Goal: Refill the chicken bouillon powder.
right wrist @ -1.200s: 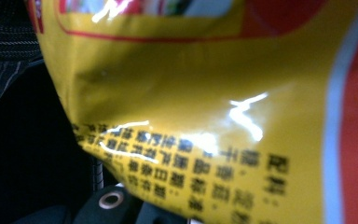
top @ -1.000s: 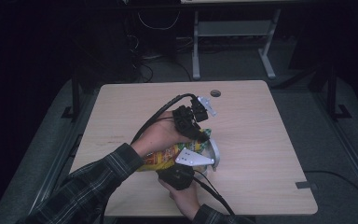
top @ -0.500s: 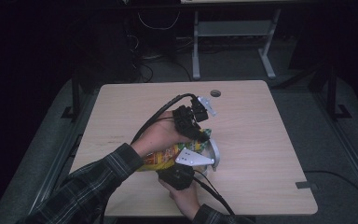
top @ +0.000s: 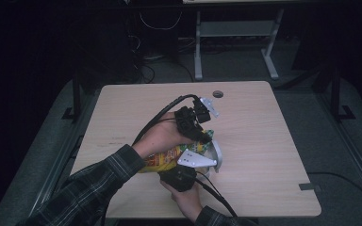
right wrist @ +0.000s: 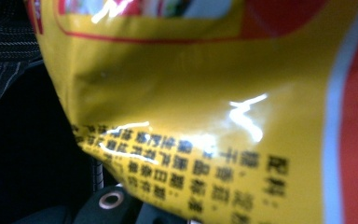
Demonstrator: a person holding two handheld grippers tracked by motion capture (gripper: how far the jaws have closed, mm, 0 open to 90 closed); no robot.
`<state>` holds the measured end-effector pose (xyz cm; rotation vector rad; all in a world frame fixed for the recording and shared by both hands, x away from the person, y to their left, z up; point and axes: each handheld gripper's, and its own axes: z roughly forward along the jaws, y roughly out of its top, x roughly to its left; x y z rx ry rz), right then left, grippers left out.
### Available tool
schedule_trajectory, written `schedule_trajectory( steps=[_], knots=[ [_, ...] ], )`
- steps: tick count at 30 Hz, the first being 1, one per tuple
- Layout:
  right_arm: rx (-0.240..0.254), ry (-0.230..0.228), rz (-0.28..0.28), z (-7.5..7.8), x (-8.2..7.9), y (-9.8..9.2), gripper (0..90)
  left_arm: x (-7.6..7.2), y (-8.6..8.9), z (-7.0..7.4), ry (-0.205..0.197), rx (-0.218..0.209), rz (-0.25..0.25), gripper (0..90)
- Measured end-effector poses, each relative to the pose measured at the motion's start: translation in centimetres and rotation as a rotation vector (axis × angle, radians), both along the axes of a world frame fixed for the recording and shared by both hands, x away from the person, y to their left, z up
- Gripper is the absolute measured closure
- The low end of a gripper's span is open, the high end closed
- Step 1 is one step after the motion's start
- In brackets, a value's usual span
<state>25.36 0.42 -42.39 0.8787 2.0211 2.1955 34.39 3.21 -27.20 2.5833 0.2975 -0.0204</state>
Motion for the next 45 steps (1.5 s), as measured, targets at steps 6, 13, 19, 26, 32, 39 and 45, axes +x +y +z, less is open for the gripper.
schedule_trajectory(
  steps=[6, 13, 19, 26, 32, 39, 45],
  knots=[
    [-0.005, -0.013, -0.002, 0.0, 0.0, 0.0, 89.6, 0.0, 0.3, 0.1, -0.005, -0.014, -0.006, 89.4],
    [-0.021, -0.012, 0.007, -0.2, -0.1, 0.3, 89.6, -0.3, 1.2, 0.3, 0.005, -0.051, 0.006, 89.4],
    [-0.032, -0.009, 0.012, -0.3, -0.2, 0.5, 89.6, -0.6, 2.1, 0.8, 0.009, -0.088, 0.005, 89.4],
    [-0.046, -0.007, 0.016, -0.5, -0.2, 0.6, 89.7, -1.1, 3.9, 1.4, 0.019, -0.146, 0.010, 89.5],
    [-0.058, -0.005, 0.016, -0.7, -0.3, 0.8, 89.7, -1.5, 6.1, 2.0, 0.037, -0.220, 0.024, 89.7],
    [-0.060, 0.013, 0.014, -0.9, -0.2, 0.9, 89.6, -2.2, 8.4, 2.8, 0.034, -0.281, 0.022, 89.8],
    [-0.065, 0.008, 0.007, -1.0, -0.1, 0.9, 89.6, -2.8, 10.6, 3.2, 0.023, -0.329, 0.020, 89.9]
  ],
)
